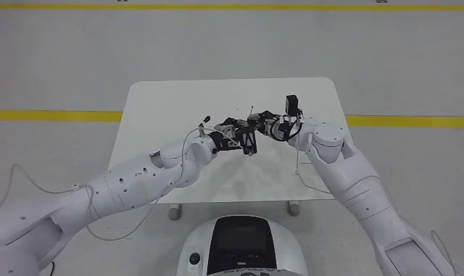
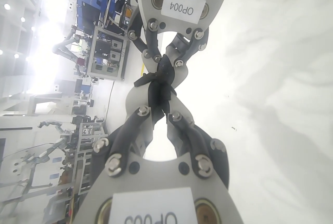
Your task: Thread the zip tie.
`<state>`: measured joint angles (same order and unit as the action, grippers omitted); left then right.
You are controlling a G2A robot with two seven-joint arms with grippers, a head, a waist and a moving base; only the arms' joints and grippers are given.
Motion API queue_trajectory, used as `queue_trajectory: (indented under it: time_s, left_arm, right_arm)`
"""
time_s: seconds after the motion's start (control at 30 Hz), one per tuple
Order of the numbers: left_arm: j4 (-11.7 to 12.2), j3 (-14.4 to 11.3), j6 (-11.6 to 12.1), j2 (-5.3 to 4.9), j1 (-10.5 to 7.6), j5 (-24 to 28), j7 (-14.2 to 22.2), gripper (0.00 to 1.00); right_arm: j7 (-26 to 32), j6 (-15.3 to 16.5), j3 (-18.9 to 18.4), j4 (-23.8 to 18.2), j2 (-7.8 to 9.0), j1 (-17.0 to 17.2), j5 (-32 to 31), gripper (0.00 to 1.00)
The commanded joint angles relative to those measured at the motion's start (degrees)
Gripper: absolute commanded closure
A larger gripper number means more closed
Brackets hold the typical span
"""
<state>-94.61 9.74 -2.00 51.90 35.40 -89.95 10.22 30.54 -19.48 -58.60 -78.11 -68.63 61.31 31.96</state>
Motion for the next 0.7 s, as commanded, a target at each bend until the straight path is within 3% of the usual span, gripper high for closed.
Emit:
queue_trajectory:
  time_s: [0.0,0.07,0.1,0.13,0.17,0.47,0.6,0.67]
  left_arm:
    - [-0.09,0.00,0.00,-0.04,-0.02,0.00,-0.08,1.00]
    - [-0.17,0.00,0.06,-0.09,-0.01,0.00,-0.25,1.00]
    - [-0.17,0.00,0.07,-0.14,0.06,0.00,-0.42,1.00]
    - [-0.13,0.00,0.06,-0.18,0.11,0.00,-0.54,1.00]
    - [-0.08,0.00,-0.02,-0.23,0.17,0.00,-0.68,1.00]
    - [0.08,0.00,-0.90,-0.69,0.54,0.00,-2.60,1.00]
    - [0.68,0.79,-2.22,-0.98,2.25,1.06,-5.86,1.00]
    - [1.33,2.16,-1.04,-1.26,3.09,3.64,-7.71,1.00]
  right_arm:
    - [0.09,0.00,-0.09,0.01,0.02,0.03,0.05,1.00]
    - [0.25,0.00,-0.05,0.10,0.04,0.07,-0.03,1.00]
    - [0.34,0.00,-0.04,0.16,0.06,0.04,-0.06,0.84]
    - [0.39,0.00,-0.04,0.21,0.07,0.03,0.01,0.51]
    - [0.41,0.00,-0.05,0.24,0.06,0.03,0.16,0.00]
    - [0.19,0.00,-0.13,-0.09,0.12,0.14,0.15,0.00]
    - [0.73,0.05,-1.08,-0.13,0.35,0.54,-0.06,0.00]
    - [0.72,0.74,-1.96,-0.18,0.58,1.00,-0.93,0.00]
